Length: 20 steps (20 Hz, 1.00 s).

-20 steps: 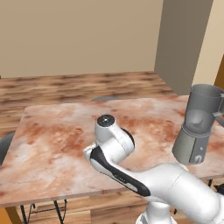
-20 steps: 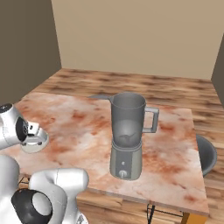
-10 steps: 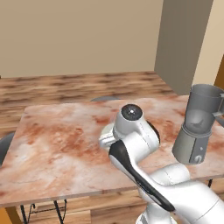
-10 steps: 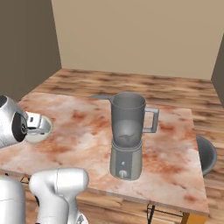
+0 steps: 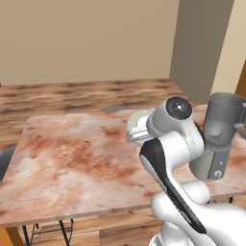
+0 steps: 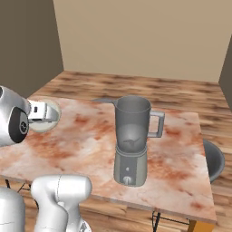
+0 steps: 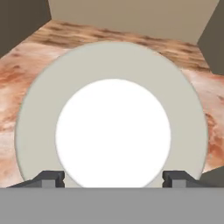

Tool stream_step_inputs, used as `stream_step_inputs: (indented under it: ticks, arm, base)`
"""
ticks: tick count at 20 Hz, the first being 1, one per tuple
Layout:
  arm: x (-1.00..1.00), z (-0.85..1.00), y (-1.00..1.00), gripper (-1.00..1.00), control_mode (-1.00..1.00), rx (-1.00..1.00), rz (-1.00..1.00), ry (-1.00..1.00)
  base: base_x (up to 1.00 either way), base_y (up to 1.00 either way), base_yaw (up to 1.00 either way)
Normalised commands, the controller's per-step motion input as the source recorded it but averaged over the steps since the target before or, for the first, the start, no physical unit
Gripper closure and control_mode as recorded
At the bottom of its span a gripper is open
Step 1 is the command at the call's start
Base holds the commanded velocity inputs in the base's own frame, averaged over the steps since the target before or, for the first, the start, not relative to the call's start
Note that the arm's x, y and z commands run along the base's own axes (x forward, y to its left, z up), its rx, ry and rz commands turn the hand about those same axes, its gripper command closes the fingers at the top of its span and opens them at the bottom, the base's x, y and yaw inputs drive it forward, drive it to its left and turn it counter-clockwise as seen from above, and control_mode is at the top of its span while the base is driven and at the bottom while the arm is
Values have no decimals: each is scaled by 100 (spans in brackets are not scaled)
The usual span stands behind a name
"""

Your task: Close the lid blender by securely placing the lid on top.

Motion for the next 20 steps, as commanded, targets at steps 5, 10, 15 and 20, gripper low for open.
stream_step_inputs:
  ticks: [5, 10, 15, 20]
  arm:
    - [-22, 93, -42, 100, -100, 0, -2, -11]
    - [-26, 82, -43, 100, -100, 0, -4, -7]
    - [-6, 75, -51, 100, -100, 3, -6, 0]
    - [0, 38, -67, 100, -100, 5, -8, 4]
  base:
    - [0, 0, 0]
    - [0, 0, 0]
    - [0, 0, 0]
    - [0, 0, 0]
